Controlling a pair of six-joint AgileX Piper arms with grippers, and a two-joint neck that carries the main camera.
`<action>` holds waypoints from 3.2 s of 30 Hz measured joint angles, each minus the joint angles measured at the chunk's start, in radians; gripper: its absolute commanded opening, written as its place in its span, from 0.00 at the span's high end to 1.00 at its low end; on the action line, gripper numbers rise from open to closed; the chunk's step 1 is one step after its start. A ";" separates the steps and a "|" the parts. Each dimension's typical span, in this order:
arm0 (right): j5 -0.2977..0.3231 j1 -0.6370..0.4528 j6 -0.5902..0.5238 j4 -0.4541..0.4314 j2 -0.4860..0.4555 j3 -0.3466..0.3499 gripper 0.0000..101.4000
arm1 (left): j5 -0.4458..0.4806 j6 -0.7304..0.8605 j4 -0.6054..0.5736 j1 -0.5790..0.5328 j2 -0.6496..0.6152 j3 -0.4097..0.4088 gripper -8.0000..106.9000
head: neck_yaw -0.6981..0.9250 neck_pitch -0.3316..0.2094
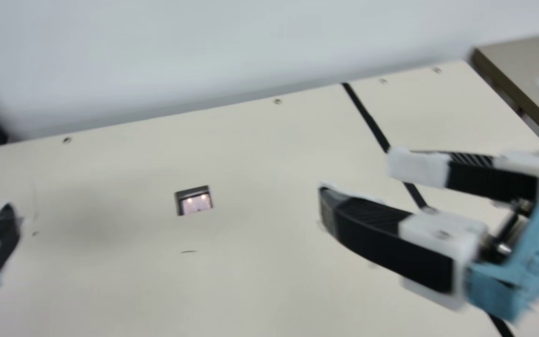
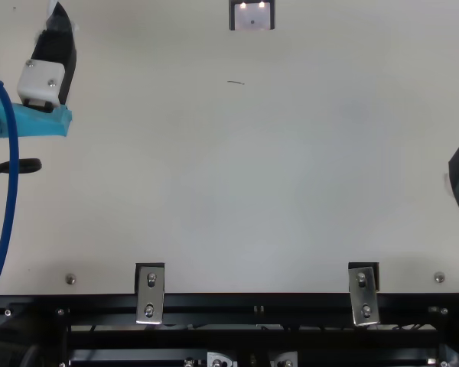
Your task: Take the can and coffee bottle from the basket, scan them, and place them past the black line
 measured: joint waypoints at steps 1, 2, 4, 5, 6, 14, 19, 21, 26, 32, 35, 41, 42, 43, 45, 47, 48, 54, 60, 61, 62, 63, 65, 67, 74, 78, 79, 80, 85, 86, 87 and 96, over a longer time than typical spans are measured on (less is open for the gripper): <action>0.000 0.000 0.000 0.000 0.000 0.000 0.00 | 0.000 0.000 0.000 0.000 0.000 0.000 0.15 | 0.036 -0.005; 0.000 0.000 0.000 0.000 0.000 0.000 0.00 | 0.000 0.000 0.000 0.000 0.000 0.000 0.15 | 0.077 -0.020; 0.000 0.000 0.000 0.000 0.000 0.000 0.00 | 0.000 0.000 0.000 0.000 0.000 0.000 0.15 | 0.154 -0.056; 0.000 0.000 0.000 0.000 0.000 0.000 0.00 | 0.000 0.000 0.000 0.000 0.000 0.000 0.15 | 0.200 -0.067; 0.000 0.000 0.000 0.000 0.000 0.000 0.00 | 0.000 0.000 0.000 0.000 0.000 0.000 0.15 | 0.235 -0.087; 0.000 0.000 0.000 0.000 0.000 0.000 0.00 | 0.000 0.000 0.000 0.000 0.000 0.000 0.15 | 0.527 -0.143; 0.000 0.000 0.000 0.000 0.000 0.000 0.00 | 0.000 0.000 0.000 0.000 0.000 0.000 0.15 | 0.686 -0.148; 0.000 0.000 0.000 0.000 0.000 0.000 0.00 | 0.000 0.000 0.000 0.000 0.000 0.000 0.15 | 0.747 -0.148; 0.000 0.000 0.000 0.000 0.000 0.000 0.00 | 0.000 0.000 0.000 0.000 0.000 0.000 0.15 | 0.860 -0.148; 0.000 0.000 0.000 0.000 0.000 0.000 0.00 | 0.000 0.000 0.000 0.000 0.000 0.000 0.15 | 0.860 -0.148; 0.000 0.000 0.000 0.000 0.000 0.000 0.00 | 0.000 0.000 0.000 0.000 0.000 0.000 0.15 | 0.860 -0.148; 0.000 0.000 0.000 0.000 0.000 0.000 0.00 | 0.000 -0.029 0.024 0.002 0.006 -0.004 0.15 | 0.860 -0.148; 0.000 0.000 0.000 0.000 0.000 0.000 0.00 | 0.000 -0.042 0.030 0.009 0.013 -0.009 0.15 | 0.860 -0.148; 0.000 0.000 0.000 0.000 0.000 0.000 0.00 | 0.002 -0.055 0.033 0.019 0.020 -0.015 0.15 | 0.860 -0.143; 0.000 0.000 0.000 0.000 0.000 0.000 0.00 | 0.011 -0.081 0.035 0.042 0.042 -0.037 0.15 | 0.860 -0.154; 0.000 0.000 0.000 0.000 0.000 0.000 0.00 | 0.019 -0.109 0.035 0.074 0.063 -0.060 0.15 | 0.860 -0.154; 0.000 0.000 0.000 0.000 0.000 0.000 0.00 | 0.029 -0.122 0.035 0.093 0.075 -0.073 0.15 | 0.860 -0.154; 0.000 0.000 0.000 0.000 0.000 0.000 0.00 | 0.076 -0.196 0.060 0.241 0.154 -0.151 0.15 | 0.860 -0.154; 0.000 0.000 0.000 0.000 0.000 0.000 0.00 | 0.144 -0.272 0.145 0.384 0.228 -0.234 0.15 | 0.860 -0.154; 0.000 0.000 0.000 0.000 0.000 0.000 0.00 | 0.161 -0.287 0.164 0.404 0.241 -0.250 0.15 | 0.860 -0.154; 0.000 0.000 0.000 0.000 0.000 0.000 0.00 | 0.174 -0.300 0.179 0.417 0.252 -0.263 0.15 | 0.860 -0.154; 0.000 0.000 0.000 0.000 0.000 0.000 0.00 | 0.190 -0.317 0.199 0.433 0.267 -0.281 0.15 | 0.860 -0.154; 0.000 0.000 0.000 0.000 0.000 0.000 0.00 | 0.223 -0.349 0.241 0.457 0.296 -0.316 0.15 | 0.860 -0.154; 0.000 0.000 0.000 0.000 0.000 0.000 0.00 | 0.259 -0.387 0.284 0.474 0.330 -0.355 0.15 | 0.860 -0.154; 0.000 0.000 0.000 0.000 0.000 0.000 0.00 | 0.376 -0.517 0.430 0.502 0.459 -0.499 0.15 | 0.860 -0.154; 0.000 0.000 0.000 0.000 0.000 0.000 0.00 | 0.433 -0.583 0.497 0.513 0.538 -0.589 0.15 | 0.860 -0.154; 0.000 0.000 0.000 0.000 0.000 0.000 0.00 | 0.448 -0.596 0.511 0.517 0.557 -0.609 0.15 | 0.860 -0.154; 0.000 0.000 0.000 0.000 0.000 0.000 0.00 | 0.457 -0.605 0.520 0.521 0.576 -0.628 0.15 | 0.860 -0.154; 0.000 0.000 0.000 0.000 0.000 0.000 0.00 | 0.509 -0.609 0.520 0.533 0.669 -0.715 0.15 | 0.860 -0.154; 0.000 0.000 0.000 0.000 0.000 0.000 0.00 | 0.519 -0.604 0.521 0.535 0.682 -0.726 0.15 | 0.860 -0.154; 0.000 0.000 0.000 0.000 0.000 0.000 0.00 | 0.529 -0.597 0.513 0.541 0.703 -0.744 0.15 | 0.860 -0.154; 0.000 0.000 0.000 0.000 0.000 0.000 0.00 | 0.596 -0.540 0.491 0.583 0.838 -0.824 0.15 | 0.860 -0.154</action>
